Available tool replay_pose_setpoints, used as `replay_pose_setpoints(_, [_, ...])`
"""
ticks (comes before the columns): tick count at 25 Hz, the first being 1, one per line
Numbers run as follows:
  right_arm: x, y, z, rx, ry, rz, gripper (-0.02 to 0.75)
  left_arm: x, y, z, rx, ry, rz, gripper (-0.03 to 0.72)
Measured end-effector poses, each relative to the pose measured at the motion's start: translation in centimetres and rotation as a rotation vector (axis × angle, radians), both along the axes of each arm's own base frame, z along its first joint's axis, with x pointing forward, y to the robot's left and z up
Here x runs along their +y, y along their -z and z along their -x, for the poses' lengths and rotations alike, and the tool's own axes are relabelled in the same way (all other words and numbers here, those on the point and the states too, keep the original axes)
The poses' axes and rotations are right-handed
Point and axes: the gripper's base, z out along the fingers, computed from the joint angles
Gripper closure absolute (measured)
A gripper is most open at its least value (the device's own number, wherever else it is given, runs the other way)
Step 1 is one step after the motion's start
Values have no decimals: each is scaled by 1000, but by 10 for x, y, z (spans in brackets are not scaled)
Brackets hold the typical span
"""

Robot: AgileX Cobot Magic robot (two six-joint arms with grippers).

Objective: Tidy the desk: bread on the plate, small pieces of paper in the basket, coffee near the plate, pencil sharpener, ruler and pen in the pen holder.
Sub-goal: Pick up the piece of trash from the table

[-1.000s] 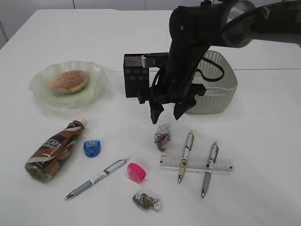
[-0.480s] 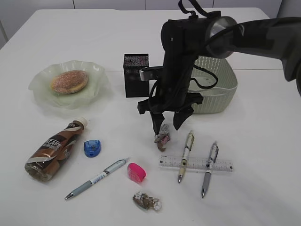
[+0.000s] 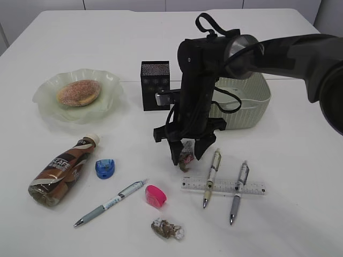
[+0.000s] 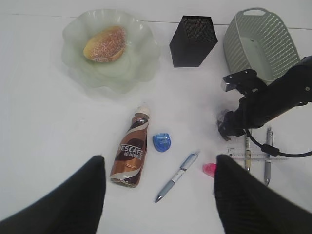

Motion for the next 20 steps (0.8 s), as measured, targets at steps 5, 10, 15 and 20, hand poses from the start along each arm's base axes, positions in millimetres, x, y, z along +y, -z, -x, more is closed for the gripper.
replay_pose_setpoints(5, [4,1,2,3,-5,-5,306,0,0,0,0,0,0,180])
replay_pose_setpoints(10, [4,6,1,8,-4,-2,306,0,0,0,0,0,0,181])
replay_pose_setpoints(15, [4,6,-1,-14,-5,-3,306,0,0,0,0,0,0,181])
replay_pose_setpoints(20, [4,6,-2,-23,-6,-2,345,0,0,0,0,0,0,182])
